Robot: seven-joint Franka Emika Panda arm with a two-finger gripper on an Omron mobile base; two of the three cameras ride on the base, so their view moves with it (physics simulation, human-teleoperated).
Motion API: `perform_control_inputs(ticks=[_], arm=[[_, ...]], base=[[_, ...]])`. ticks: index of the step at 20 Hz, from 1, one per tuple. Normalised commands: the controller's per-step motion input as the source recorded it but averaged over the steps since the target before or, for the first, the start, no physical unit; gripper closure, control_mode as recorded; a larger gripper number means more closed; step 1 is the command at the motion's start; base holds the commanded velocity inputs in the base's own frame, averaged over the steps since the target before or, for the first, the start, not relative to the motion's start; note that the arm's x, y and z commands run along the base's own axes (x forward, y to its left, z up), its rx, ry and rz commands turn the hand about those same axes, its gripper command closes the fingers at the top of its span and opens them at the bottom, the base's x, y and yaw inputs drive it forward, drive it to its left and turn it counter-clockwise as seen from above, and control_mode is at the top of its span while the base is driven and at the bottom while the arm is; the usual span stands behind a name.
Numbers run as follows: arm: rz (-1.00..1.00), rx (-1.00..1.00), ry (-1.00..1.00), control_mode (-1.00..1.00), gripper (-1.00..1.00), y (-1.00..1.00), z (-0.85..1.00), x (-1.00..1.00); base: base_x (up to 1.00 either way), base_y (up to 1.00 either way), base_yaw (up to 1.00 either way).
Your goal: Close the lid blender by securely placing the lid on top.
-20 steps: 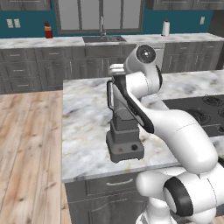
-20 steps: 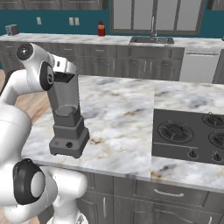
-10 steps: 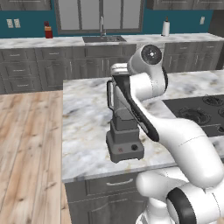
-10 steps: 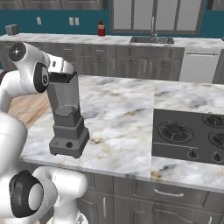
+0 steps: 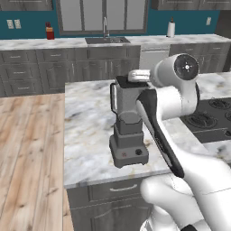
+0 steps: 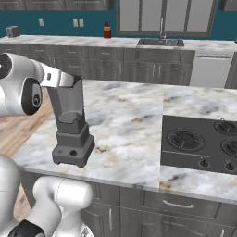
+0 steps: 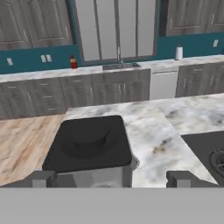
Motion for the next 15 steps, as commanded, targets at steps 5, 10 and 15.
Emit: perform_control_inputs(ticks=[5, 10, 15], arm=[[-0.01, 0.09, 0.00, -1.00, -1.00, -1.00, 0.00, -0.66], [0.00, 0.06, -0.01, -1.00, -1.00, -0.97, -0.01, -0.65], [0.00, 0.01, -0.02, -1.00, -1.00, -0.50, -0.16, -0.35]], base=[[0.00, 0.00, 0.00], [0.00, 0.00, 0.00], [0.00, 0.00, 0.00]])
